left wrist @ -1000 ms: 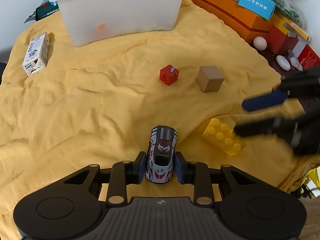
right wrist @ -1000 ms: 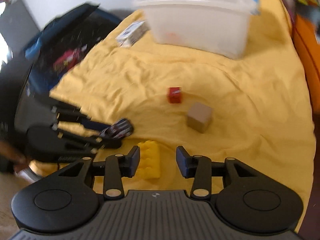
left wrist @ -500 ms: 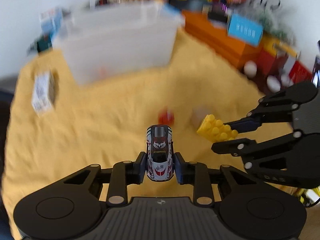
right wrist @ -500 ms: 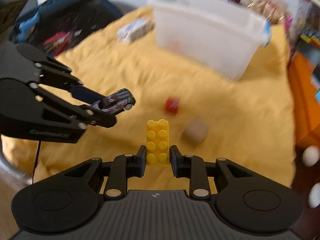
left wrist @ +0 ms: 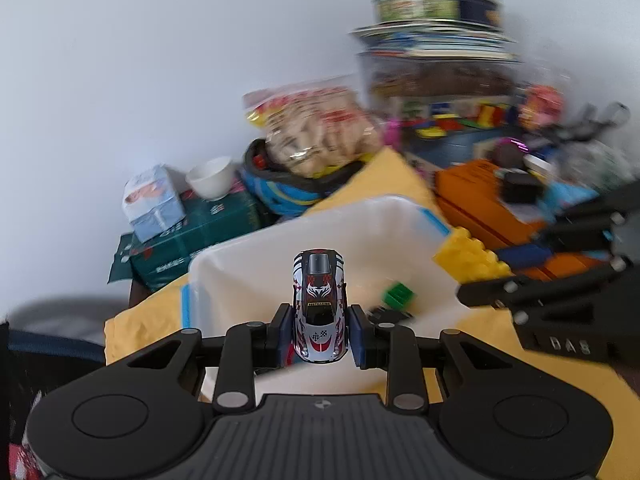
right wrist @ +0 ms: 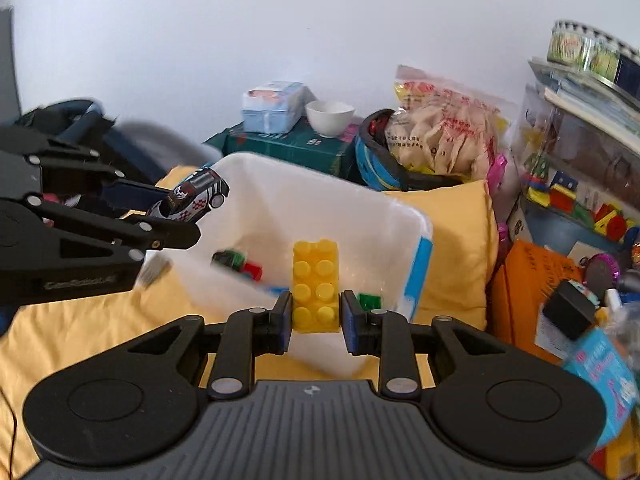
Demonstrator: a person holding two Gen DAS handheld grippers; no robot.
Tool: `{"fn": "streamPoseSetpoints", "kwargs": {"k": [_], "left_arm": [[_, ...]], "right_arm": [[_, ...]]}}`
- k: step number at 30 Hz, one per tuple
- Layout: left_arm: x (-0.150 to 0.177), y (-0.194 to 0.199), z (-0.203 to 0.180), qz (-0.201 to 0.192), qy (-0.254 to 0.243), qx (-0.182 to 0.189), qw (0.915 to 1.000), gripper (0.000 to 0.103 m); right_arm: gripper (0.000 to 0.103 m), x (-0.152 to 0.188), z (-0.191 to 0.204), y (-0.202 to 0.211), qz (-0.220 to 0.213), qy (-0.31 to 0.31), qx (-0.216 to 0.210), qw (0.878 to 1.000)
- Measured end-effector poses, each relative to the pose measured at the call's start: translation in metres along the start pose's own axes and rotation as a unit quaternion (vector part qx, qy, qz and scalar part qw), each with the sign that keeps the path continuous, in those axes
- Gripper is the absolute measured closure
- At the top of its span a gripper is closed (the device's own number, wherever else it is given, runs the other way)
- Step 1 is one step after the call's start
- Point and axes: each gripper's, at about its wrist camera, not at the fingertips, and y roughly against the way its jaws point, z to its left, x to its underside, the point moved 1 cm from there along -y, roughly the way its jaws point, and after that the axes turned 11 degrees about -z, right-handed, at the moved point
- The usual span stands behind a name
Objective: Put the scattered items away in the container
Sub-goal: 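Carry the car and yellow brick over the bin and open both grippers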
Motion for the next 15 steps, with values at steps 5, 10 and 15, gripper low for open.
{"fn": "streamPoseSetpoints", "kwargs": {"k": [5, 10, 15], "left_arm": [[-0.004, -0.054, 0.012, 0.043, 0.017, -0.014, 0.9988, 0.07], [0.016, -0.097, 0.014, 0.093, 0.008, -0.027, 0.9953, 0.07], [0.031, -0.103, 0.015, 0.113, 0.014, -0.017, 0.9934, 0.065]], "right_arm": [[0.075, -0.009, -0.004, -0.041, 0.02, -0.006, 0.01, 1.0], [0.075, 0.0, -0.009, -0.079, 0.058, -0.034, 0.018, 0.998], [0.062, 0.014, -0.01, -0.089, 0.076, -0.036, 0.014, 0.996]]}}
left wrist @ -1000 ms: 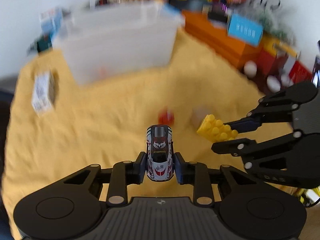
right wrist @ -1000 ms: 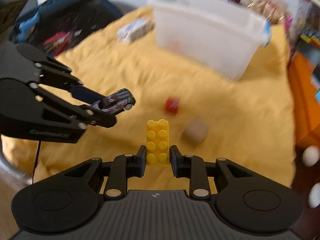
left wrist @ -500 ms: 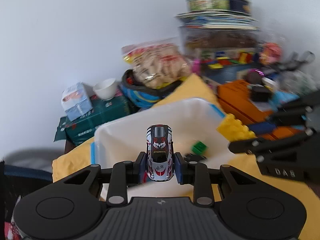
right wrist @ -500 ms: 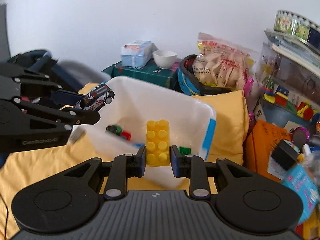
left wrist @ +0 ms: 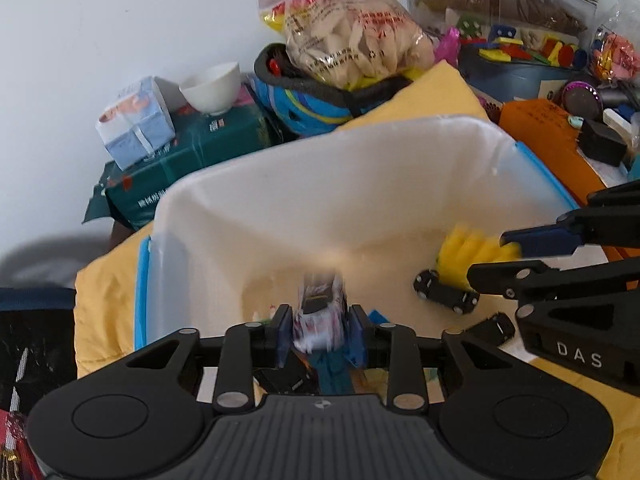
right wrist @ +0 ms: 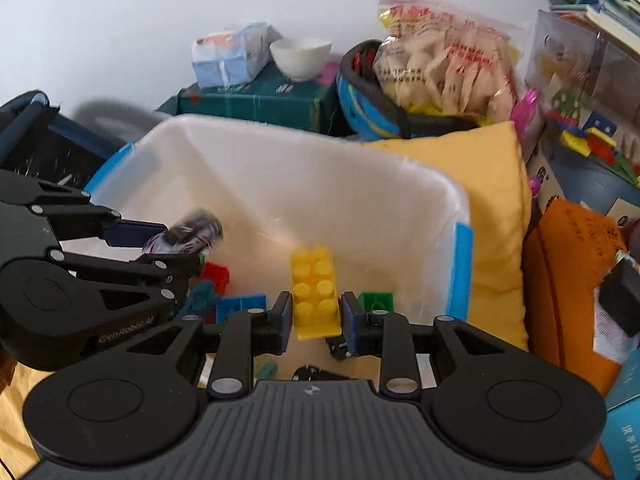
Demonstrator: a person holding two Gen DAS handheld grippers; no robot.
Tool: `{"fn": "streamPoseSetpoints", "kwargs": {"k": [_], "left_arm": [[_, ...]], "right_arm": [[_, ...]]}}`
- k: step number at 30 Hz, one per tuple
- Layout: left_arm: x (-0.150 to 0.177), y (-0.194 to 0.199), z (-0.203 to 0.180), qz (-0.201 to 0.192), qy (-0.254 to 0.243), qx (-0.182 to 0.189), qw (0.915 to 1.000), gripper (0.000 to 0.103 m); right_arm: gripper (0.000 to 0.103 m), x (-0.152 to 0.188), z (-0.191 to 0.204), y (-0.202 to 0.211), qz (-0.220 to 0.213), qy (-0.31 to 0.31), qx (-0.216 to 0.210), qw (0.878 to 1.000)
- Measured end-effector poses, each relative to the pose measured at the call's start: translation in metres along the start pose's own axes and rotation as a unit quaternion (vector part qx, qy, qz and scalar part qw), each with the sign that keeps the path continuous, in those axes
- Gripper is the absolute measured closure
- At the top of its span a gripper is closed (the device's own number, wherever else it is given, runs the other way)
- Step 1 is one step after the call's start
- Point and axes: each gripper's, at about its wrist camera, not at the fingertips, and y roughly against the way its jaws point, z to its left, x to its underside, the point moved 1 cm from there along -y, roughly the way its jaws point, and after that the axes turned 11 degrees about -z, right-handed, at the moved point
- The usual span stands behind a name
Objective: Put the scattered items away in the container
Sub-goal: 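Carry the car and yellow brick over the bin and open both grippers, then grasp the red cube with the left gripper while the right gripper grasps the wooden cube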
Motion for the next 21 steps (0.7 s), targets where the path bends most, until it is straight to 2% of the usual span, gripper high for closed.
{"fn": "streamPoseSetpoints", "kwargs": {"k": [1, 6, 8, 10, 12, 15, 17, 21], "left_arm": [[0.001, 0.002, 0.0, -0.003, -0.003, -0.004, 1.0, 0.06], [-0.004, 0.033, 0.003, -0.035, 0.015, -0.006, 0.9992, 0.057], [-0.003, 0.05, 0.001, -0.055, 0.022, -0.002, 0.9983, 0.052], [0.005, 0.071, -0.004, -0.073, 0.027, 0.0, 0.997, 0.042], [0.016, 0.086, -0.007, -0.078, 0.026, 0.005, 0.9966, 0.042], [0.045, 0.101, -0.017, -0.06, 0.02, 0.005, 0.998, 0.042], [0.069, 0.107, -0.023, -0.037, 0.034, 0.007, 0.9987, 0.042], [0.12, 0.105, -0.039, 0.022, 0.07, 0.047, 0.9962, 0.042]], "right_arm": [[0.061, 0.001, -0.001, 0.003, -0.008, 0.002, 0.002, 1.0], [0.061, -0.004, -0.002, 0.029, -0.039, -0.005, -0.001, 0.999], [0.06, -0.004, 0.001, 0.044, -0.054, -0.001, 0.002, 0.999], [0.059, -0.002, 0.003, 0.06, -0.068, -0.006, -0.003, 0.998], [0.055, 0.006, 0.005, 0.073, -0.076, -0.005, -0.003, 0.997], [0.051, 0.029, 0.008, 0.089, -0.063, -0.008, -0.007, 0.998], [0.05, 0.051, 0.011, 0.099, -0.051, -0.003, -0.011, 0.999], [0.049, 0.106, 0.018, 0.112, -0.003, 0.008, -0.01, 1.0]]}}
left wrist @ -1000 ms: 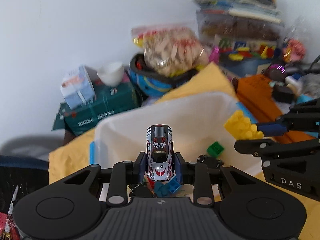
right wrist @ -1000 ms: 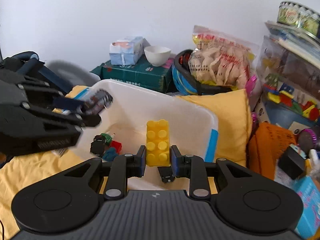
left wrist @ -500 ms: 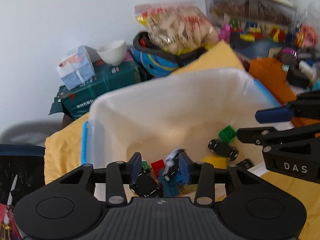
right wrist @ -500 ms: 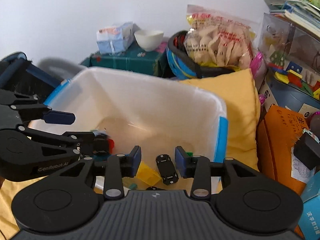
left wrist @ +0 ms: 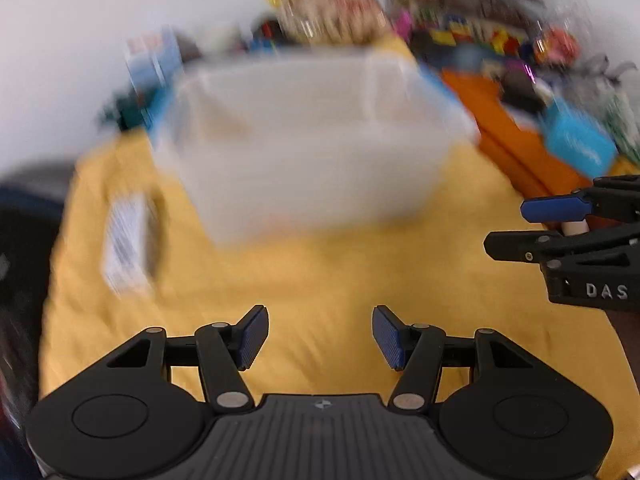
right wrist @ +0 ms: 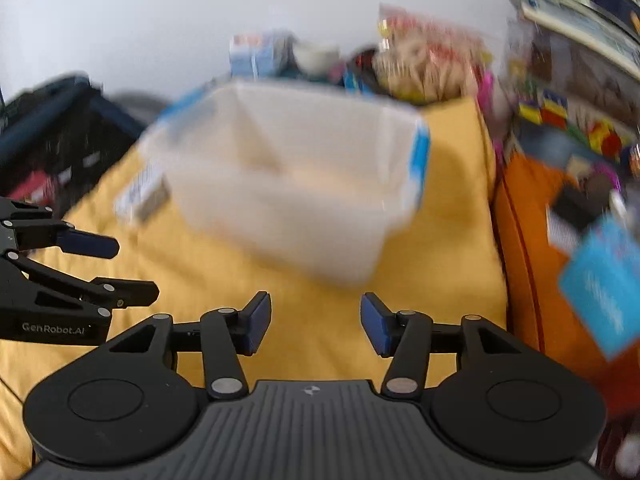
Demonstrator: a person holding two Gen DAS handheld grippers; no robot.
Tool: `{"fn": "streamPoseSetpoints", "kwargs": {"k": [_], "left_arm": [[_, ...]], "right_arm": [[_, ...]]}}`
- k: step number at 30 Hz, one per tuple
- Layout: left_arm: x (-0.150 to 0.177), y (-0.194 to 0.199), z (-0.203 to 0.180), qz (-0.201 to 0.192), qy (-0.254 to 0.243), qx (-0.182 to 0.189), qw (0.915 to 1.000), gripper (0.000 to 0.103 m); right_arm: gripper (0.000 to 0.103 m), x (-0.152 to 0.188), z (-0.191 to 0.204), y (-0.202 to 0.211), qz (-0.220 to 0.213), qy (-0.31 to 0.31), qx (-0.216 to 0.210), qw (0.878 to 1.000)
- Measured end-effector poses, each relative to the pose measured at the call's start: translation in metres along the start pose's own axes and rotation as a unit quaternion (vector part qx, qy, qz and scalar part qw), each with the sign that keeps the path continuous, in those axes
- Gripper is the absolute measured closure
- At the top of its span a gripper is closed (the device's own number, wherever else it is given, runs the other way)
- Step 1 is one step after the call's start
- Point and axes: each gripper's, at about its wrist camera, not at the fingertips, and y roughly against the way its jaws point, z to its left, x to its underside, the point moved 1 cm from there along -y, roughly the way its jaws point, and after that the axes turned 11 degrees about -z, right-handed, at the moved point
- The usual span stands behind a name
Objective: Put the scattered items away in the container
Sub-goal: 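Grasp the red cube with the left gripper while the right gripper grasps the wooden cube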
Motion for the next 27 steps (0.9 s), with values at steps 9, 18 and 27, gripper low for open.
{"fn": "streamPoseSetpoints", "kwargs": {"k": [9, 18, 27], "left_arm": [[0.031, -0.031, -0.045, 0.039, -0.033, 0.041, 0.9978, 0.042], [0.036, -0.061, -0.051, 0.064, -0.015, 0.05, 0.9966, 0.073], [0.048, -0.043, -0.024, 0.071, -0.018, 0.028, 0.9969, 0.073]], "right_arm": [[0.049, 0.079, 0.009, 0.014, 0.072, 0.013, 0.002, 0.997], [0.049, 0.083, 0.007, 0.018, 0.066, 0.005, -0.001, 0.998], [0.049, 0.082, 0.018, -0.017, 0.063, -0.026, -0.019, 0.998]]}}
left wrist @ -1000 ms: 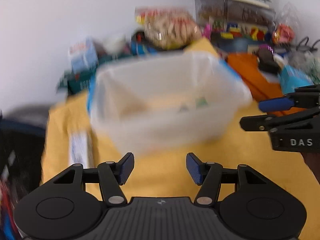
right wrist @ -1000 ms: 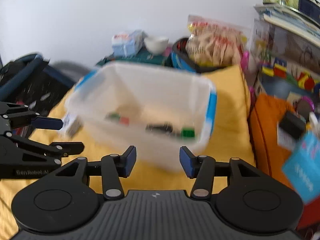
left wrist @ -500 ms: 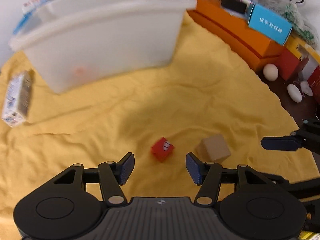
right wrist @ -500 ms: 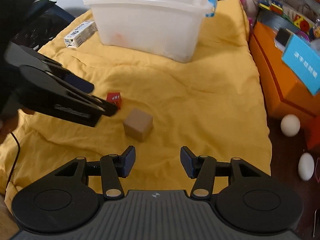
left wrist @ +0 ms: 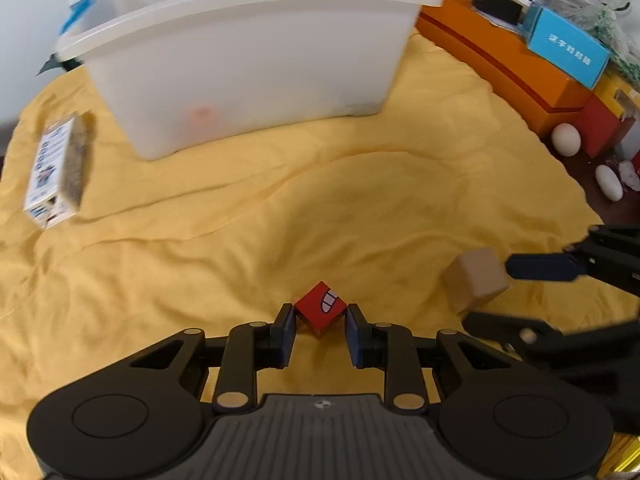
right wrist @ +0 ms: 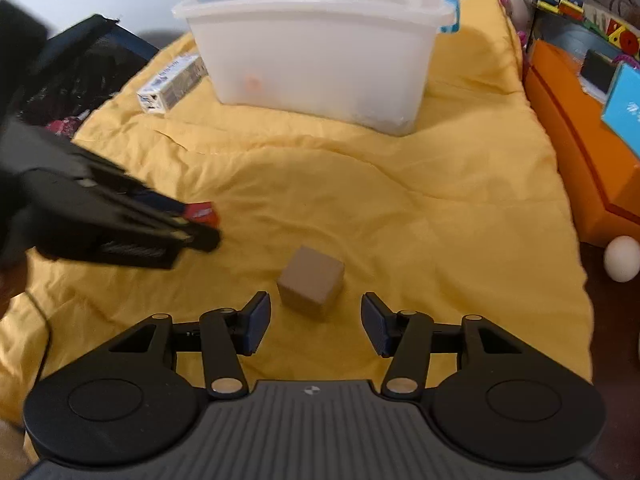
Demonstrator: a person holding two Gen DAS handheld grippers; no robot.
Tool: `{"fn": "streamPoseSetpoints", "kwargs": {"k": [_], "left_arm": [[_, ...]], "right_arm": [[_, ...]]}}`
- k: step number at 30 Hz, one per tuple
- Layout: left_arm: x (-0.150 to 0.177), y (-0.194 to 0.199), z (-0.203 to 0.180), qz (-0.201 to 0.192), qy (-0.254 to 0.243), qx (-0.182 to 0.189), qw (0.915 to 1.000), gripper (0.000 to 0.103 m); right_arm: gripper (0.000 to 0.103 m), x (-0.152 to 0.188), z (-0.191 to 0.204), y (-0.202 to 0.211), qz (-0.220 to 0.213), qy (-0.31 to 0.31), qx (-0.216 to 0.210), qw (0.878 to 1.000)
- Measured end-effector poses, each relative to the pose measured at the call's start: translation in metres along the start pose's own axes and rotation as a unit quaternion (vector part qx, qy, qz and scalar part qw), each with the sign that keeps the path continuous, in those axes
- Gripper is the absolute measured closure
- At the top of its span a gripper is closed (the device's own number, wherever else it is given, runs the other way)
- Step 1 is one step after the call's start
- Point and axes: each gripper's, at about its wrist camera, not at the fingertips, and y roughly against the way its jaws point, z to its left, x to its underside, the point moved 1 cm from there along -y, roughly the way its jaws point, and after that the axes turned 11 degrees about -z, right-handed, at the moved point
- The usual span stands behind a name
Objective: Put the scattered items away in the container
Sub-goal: 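Grasp the red cube with the left gripper while the right gripper grasps the wooden cube, then carry both cubes over the bin and open both grippers to drop them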
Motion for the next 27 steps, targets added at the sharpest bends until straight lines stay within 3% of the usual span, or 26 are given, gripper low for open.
{"fn": "streamPoseSetpoints", "kwargs": {"k": [3, 6, 16, 21, 27], "left_arm": [[0.005, 0.004, 0.005, 0.0, 0.009, -0.007, 0.9999, 0.073], [0.008, 0.007, 0.007, -0.004, 0.008, -0.006, 0.9999, 0.073], [-0.012, 0.029, 0.004, -0.044, -0.007, 0.002, 0.999, 0.073], [-0.036, 0.043, 0.007, -0.078, -0.012, -0.006, 0.9969, 0.073], [-0.088, 0.069, 0.02, -0.136, -0.003, -0.007, 0.9907, 0.073]], "right_arm": [[0.05, 0.002, -0.001, -0.011, 0.006, -0.008, 0.009, 1.0], [0.064, 0.002, 0.0, -0.012, 0.001, 0.005, 0.004, 1.0], [0.065, -0.015, 0.001, 0.005, -0.019, 0.022, 0.013, 0.999], [0.065, -0.042, -0.003, 0.02, -0.05, 0.031, 0.017, 0.998], [0.065, -0.102, -0.011, 0.036, -0.116, 0.053, 0.023, 0.992]]}}
